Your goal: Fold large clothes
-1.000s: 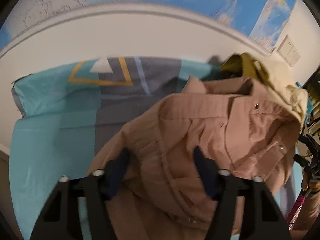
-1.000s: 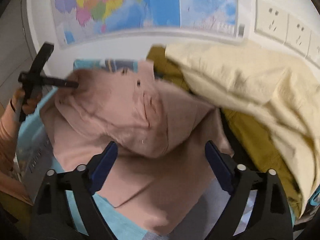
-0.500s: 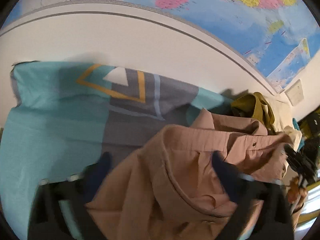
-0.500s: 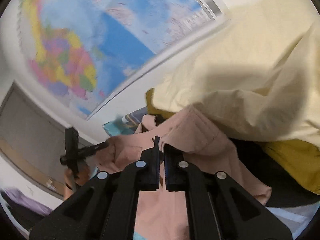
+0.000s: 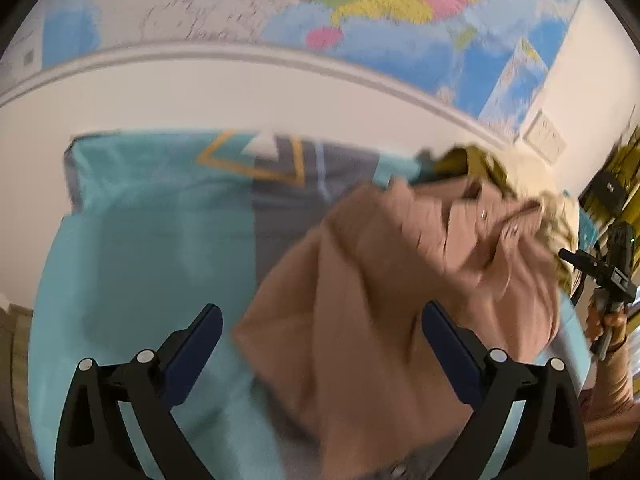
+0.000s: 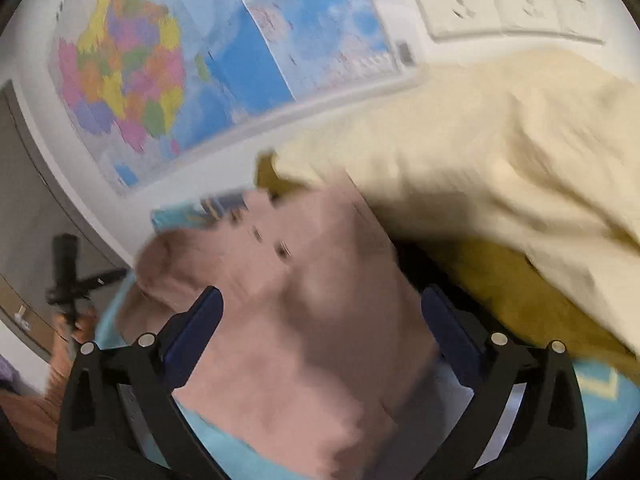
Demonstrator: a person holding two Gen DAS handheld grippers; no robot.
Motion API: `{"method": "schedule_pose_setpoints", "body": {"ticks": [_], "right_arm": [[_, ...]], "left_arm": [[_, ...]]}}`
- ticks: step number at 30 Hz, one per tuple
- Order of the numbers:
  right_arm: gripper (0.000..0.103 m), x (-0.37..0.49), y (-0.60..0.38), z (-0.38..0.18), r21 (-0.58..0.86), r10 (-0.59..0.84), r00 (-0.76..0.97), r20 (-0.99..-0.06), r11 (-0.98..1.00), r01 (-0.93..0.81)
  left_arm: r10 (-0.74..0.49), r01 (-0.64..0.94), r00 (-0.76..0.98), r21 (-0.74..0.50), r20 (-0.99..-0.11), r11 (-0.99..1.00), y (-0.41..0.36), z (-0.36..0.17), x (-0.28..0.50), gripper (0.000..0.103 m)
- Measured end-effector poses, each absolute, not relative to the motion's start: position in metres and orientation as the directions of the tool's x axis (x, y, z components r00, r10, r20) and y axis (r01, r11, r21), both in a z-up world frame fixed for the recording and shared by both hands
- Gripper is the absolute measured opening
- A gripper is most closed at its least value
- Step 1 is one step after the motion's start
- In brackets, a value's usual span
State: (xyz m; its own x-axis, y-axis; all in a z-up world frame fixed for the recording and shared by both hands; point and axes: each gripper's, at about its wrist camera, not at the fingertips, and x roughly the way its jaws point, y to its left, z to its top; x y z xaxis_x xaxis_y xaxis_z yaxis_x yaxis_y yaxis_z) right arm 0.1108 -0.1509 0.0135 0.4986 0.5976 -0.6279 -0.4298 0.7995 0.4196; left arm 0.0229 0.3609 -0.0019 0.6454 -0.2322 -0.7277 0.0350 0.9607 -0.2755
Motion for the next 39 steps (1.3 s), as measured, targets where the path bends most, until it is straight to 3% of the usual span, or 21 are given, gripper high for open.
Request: {"method": "schedule_pose_setpoints", "body": {"ticks": [5, 7, 11, 12, 13, 14, 15, 17, 19, 24, 26, 28, 29, 30, 31, 32, 34, 39], "right_arm": [[0.098, 0.100, -0.153, -0.047, 0.496, 0.614, 0.362, -0.702, 0.786, -0.369], [0.098, 0.094, -0.148, -0.052, 0.497, 0.638, 0.389, -0.665, 0.766, -0.407], [0.086, 0.094, -0.120, -0.053, 0.492, 0.671, 0.334, -0.662, 0.726, -0.481], [0.065, 0.096, -0.115, -0.054, 0.489, 0.666, 0.332, -0.667, 0.729, -0.479], [0.048, 0.099, -0.111, -0.054, 0.518, 0.681, 0.307, -0.664, 0.716, -0.469], [0.024, 0.102, -0.112, -0.056, 0.579, 0.719, 0.263, -0.643, 0.682, -0.447], [0.021, 0.103, -0.109, -0.052, 0.594, 0.732, 0.253, -0.633, 0.668, -0.447], [0.019, 0.094, -0.109, -0.038, 0.616, 0.764, 0.240, -0.600, 0.631, -0.471], [0.017, 0.080, -0.117, -0.017, 0.665, 0.816, 0.215, -0.537, 0.566, -0.488], [0.015, 0.025, -0.139, 0.020, 0.693, 0.853, 0.165, -0.496, 0.503, -0.517], [0.015, 0.009, -0.146, 0.021, 0.669, 0.834, 0.174, -0.524, 0.529, -0.522], [0.021, 0.006, -0.157, -0.003, 0.667, 0.787, 0.167, -0.594, 0.598, -0.445], [0.029, 0.007, -0.162, -0.015, 0.642, 0.751, 0.168, -0.638, 0.639, -0.423], [0.045, 0.009, -0.164, -0.026, 0.568, 0.666, 0.192, -0.721, 0.727, -0.387], [0.052, 0.011, -0.168, -0.031, 0.483, 0.570, 0.235, -0.787, 0.807, -0.341], [0.061, 0.011, -0.173, -0.030, 0.460, 0.547, 0.262, -0.795, 0.825, -0.328], [0.064, 0.009, -0.181, -0.011, 0.442, 0.541, 0.344, -0.768, 0.835, -0.328], [0.086, -0.005, -0.152, 0.039, 0.303, 0.549, 0.482, -0.682, 0.813, -0.497]], "left_arm": [[-0.316, 0.077, 0.550, -0.330, -0.773, 0.941, 0.343, -0.048, 0.012, 0.096], [-0.319, 0.103, 0.530, -0.314, -0.786, 0.944, 0.326, -0.060, 0.014, 0.096], [-0.296, 0.127, 0.549, -0.272, -0.782, 0.954, 0.300, -0.064, 0.022, 0.096], [-0.282, 0.106, 0.555, -0.270, -0.783, 0.957, 0.296, -0.063, 0.024, 0.087], [-0.264, 0.084, 0.559, -0.263, -0.786, 0.961, 0.292, -0.063, 0.025, 0.064], [-0.263, 0.068, 0.553, -0.272, -0.791, 0.960, 0.289, -0.061, 0.025, 0.053], [-0.274, 0.058, 0.546, -0.290, -0.792, 0.955, 0.288, -0.058, 0.024, 0.037], [-0.282, 0.042, 0.553, -0.312, -0.784, 0.949, 0.287, -0.046, 0.015, 0.021], [-0.333, 0.056, 0.569, -0.369, -0.752, 0.928, 0.291, -0.031, -0.002, 0.015], [-0.486, 0.103, 0.539, -0.518, -0.688, 0.849, 0.299, -0.018, -0.046, 0.012], [-0.485, 0.083, 0.513, -0.522, -0.708, 0.849, 0.302, -0.028, -0.066, 0.013], [-0.475, 0.039, 0.482, -0.524, -0.736, 0.851, 0.306, -0.046, -0.073, 0.028], [-0.438, 0.006, 0.475, -0.495, -0.763, 0.869, 0.310, -0.051, -0.074, 0.031], [-0.376, -0.026, 0.478, -0.441, -0.794, 0.897, 0.311, -0.054, -0.073, 0.040], [-0.327, -0.038, 0.500, -0.397, -0.802, 0.917, 0.309, -0.053, -0.074, 0.049], [-0.289, -0.043, 0.515, -0.361, -0.807, 0.932, 0.306, -0.049, -0.075, 0.054], [-0.240, -0.024, 0.582, -0.312, -0.777, 0.950, 0.300, -0.028, -0.080, 0.069], [-0.274, 0.149, 0.675, -0.237, -0.685, 0.960, 0.267, 0.009, -0.085, 0.094]]}}
